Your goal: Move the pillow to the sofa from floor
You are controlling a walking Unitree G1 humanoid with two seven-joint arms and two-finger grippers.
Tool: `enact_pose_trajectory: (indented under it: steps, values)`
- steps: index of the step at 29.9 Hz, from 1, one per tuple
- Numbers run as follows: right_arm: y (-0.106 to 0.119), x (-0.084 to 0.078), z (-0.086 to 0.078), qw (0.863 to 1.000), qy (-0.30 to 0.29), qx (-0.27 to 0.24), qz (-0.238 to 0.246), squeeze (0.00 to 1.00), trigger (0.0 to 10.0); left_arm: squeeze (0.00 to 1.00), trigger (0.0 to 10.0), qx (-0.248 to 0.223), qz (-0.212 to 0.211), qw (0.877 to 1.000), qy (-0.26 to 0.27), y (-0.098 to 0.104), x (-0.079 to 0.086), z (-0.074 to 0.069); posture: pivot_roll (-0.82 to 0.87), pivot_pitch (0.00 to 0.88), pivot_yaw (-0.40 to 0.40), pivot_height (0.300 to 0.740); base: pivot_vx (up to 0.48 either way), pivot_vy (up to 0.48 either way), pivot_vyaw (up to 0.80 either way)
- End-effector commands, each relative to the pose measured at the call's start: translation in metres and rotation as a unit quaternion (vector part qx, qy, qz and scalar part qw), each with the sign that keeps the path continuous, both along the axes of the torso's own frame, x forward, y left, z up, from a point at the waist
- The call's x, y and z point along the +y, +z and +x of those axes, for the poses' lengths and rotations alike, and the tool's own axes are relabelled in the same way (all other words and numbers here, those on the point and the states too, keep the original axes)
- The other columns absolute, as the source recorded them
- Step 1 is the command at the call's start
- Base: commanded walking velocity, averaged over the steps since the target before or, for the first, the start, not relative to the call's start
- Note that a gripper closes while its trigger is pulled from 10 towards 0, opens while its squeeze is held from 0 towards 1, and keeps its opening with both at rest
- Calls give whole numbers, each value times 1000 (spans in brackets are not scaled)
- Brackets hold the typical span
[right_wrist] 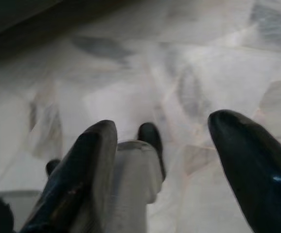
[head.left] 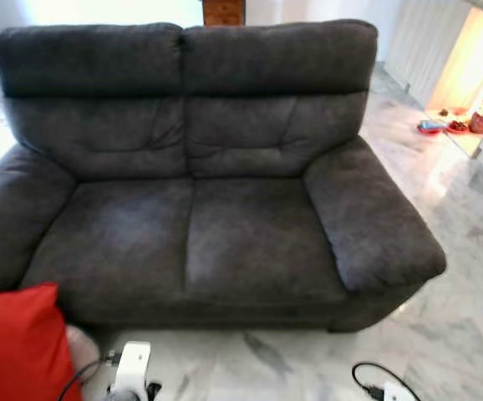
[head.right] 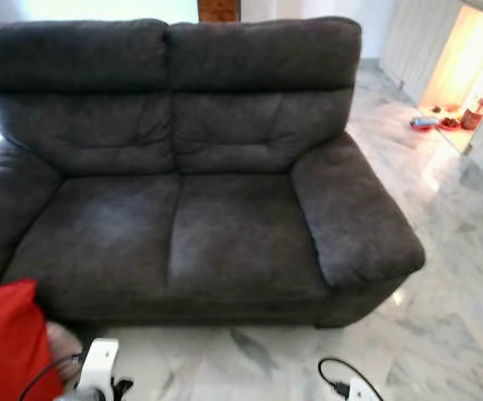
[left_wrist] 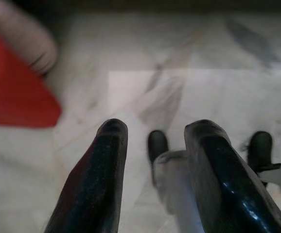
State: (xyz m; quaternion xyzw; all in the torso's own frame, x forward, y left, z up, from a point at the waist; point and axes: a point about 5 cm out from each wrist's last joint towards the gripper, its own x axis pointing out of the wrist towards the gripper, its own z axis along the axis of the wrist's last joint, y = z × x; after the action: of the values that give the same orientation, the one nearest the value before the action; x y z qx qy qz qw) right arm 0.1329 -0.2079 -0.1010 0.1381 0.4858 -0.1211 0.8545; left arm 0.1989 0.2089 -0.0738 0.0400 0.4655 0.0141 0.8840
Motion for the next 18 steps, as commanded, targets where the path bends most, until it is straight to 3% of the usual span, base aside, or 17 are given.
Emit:
enact_pose_trajectory:
  steps: [1,11,15,18]
  values:
    - [1,3,4,1000,13,-4,-4,0,10000,0,10000,5,4,1000,-3,-1,0,-2,-22,0,-23,740,0,480,0]
    - [1,21,12,1000,21,-7,7,0,10000,0,10000,6,4,1000,-3,-1,1,-2,-23,0,-22,740,0,480,700]
    - [1,31,16,1000,22,-9,15,0,10000,0,10000,6,5,1000,-3,-1,1,-2,-22,0,-23,740,0,480,0]
    - [1,29,14,1000,24,-7,13,0,10000,0,10000,6,5,1000,-3,-1,1,-2,-22,0,-23,740,0,480,0]
